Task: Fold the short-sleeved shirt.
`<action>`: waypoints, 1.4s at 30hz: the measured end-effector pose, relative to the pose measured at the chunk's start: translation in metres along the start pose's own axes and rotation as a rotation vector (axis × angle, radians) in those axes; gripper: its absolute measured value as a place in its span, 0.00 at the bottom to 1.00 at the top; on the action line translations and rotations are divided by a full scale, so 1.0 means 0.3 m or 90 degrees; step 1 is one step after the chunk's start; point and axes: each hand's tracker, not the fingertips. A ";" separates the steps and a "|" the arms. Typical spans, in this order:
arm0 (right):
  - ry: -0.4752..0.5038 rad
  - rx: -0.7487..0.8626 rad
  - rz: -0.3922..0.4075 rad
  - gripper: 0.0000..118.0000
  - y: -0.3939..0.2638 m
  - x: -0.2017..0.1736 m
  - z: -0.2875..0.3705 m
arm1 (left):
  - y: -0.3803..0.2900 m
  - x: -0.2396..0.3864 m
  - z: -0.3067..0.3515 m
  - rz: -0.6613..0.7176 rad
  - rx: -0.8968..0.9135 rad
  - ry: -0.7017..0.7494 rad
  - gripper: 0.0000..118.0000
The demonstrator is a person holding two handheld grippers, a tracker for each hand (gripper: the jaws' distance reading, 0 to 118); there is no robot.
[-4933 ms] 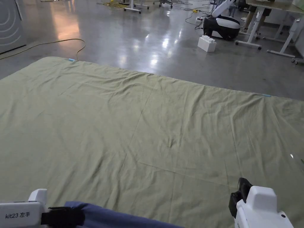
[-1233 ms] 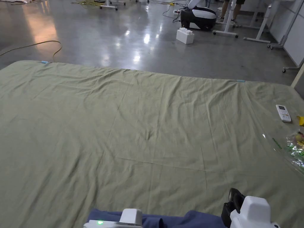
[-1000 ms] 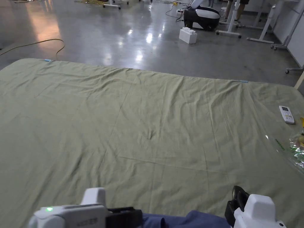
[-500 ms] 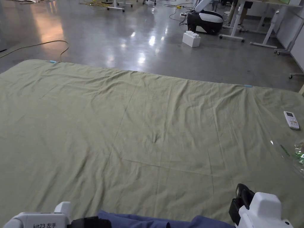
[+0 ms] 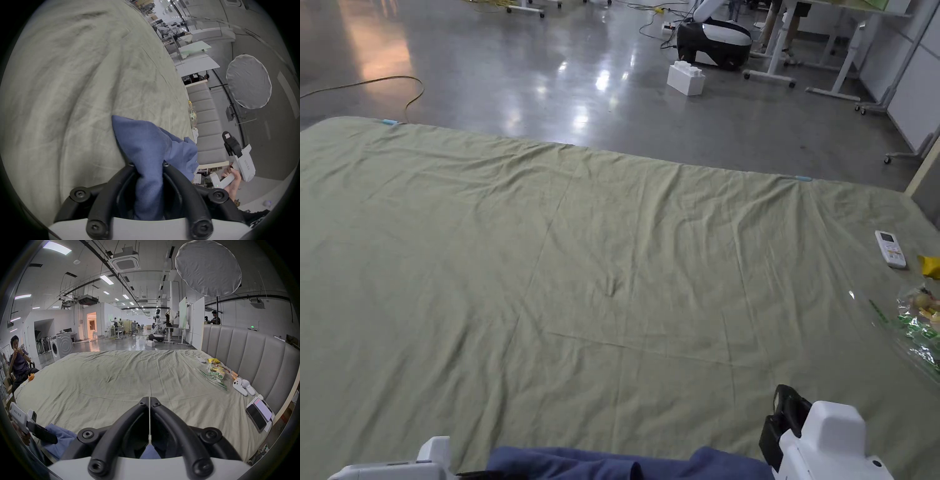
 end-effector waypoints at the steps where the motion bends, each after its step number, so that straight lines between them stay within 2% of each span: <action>1: 0.001 0.000 -0.001 0.02 0.000 -0.002 0.001 | 0.000 0.006 0.007 -0.015 0.000 -0.004 0.13; 6: 0.002 -0.001 0.000 0.02 0.002 -0.007 0.004 | 0.022 0.062 0.069 -0.057 0.009 0.004 0.12; 10: 0.002 0.004 0.002 0.02 0.012 0.001 0.007 | 0.073 0.118 0.177 -0.093 0.024 0.055 0.12; 16: 0.001 0.012 0.007 0.02 0.020 0.015 0.008 | 0.137 0.233 0.351 -0.147 0.066 0.228 0.12; 19: 0.004 0.011 0.003 0.02 0.017 0.015 0.003 | 0.132 0.310 0.355 -0.175 0.071 0.310 0.12; 22: 0.008 0.007 -0.004 0.02 0.012 0.011 -0.005 | 0.104 0.410 0.309 -0.213 0.071 0.346 0.12; 31: 0.012 0.005 -0.011 0.02 -0.004 0.018 -0.007 | 0.005 0.657 0.163 -0.276 0.045 0.355 0.12; 42: -0.006 -0.006 -0.020 0.02 -0.032 0.067 0.012 | -0.084 0.749 -0.088 -0.286 -0.011 0.307 0.12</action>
